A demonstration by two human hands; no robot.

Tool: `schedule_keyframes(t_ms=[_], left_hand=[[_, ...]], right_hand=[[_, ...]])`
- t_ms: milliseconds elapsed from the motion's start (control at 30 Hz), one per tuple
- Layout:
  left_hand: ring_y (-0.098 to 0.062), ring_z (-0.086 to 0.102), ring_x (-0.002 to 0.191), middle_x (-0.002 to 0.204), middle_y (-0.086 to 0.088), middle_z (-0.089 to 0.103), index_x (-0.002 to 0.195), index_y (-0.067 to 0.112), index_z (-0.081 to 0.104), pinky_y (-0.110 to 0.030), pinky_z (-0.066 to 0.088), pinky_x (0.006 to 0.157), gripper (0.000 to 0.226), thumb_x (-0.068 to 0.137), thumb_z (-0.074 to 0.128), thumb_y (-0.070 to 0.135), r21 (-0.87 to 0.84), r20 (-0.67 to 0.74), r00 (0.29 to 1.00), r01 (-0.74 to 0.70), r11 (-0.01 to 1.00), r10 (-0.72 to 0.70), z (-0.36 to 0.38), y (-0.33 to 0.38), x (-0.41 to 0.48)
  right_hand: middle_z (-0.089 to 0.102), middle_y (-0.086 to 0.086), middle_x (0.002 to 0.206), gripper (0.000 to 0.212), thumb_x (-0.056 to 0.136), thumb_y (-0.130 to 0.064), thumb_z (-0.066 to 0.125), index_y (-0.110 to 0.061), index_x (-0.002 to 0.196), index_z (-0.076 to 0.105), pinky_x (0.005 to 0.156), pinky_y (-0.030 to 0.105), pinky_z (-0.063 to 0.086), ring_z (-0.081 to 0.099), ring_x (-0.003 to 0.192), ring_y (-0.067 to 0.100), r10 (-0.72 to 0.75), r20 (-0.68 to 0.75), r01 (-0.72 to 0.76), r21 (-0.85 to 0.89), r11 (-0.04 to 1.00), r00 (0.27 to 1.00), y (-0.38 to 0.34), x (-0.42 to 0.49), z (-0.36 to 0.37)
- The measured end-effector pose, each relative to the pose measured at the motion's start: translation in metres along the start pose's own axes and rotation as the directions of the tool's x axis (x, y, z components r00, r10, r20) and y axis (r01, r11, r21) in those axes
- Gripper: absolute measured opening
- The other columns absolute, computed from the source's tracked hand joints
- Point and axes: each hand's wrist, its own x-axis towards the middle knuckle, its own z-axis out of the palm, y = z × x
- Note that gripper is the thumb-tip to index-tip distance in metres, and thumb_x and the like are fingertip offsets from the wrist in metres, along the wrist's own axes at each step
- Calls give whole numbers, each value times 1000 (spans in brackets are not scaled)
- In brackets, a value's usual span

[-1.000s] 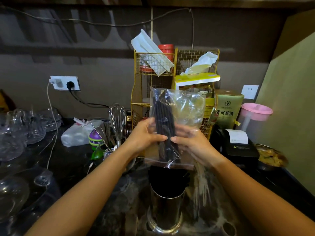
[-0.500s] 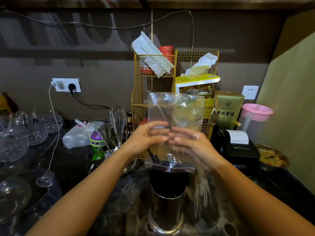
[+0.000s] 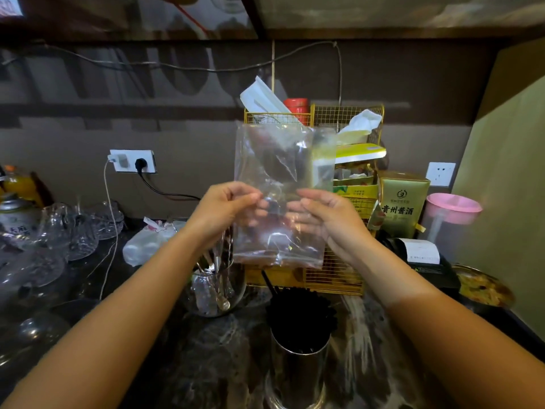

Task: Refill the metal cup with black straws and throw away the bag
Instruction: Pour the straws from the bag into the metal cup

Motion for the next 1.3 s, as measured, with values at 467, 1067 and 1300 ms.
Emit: schedule_keyframes(t_ms=[467,1067,1300], left_hand=[[-16,45,56,63,2,49,79,13,49,-32,36,56,14,91,44,18,537,-436,883,98,838,176,-56,-24,-67],[-46,57,97,108,-30,61,125,11,28,-50,44,81,37,92,37,25,726,-390,850,521,449,-355,-43,-197,-175],[-37,39,119,139,-23,30,138,20,17,-47,38,96,49,92,32,22,854,-286,843,440,277,-456,-31,-246,-187]], right_hand=[[59,4,65,28,90,-12,47,-9,119,48,45,25,46,53,43,4,-220,-119,159,-386,909,968,38,-16,107],[62,26,106,63,90,3,34,-27,142,13,82,40,48,61,96,36,229,105,-48,-817,574,968,230,-97,114],[6,19,151,47,94,-26,37,-17,138,27,112,42,22,21,133,33,475,135,-11,-956,294,870,264,-107,107]])
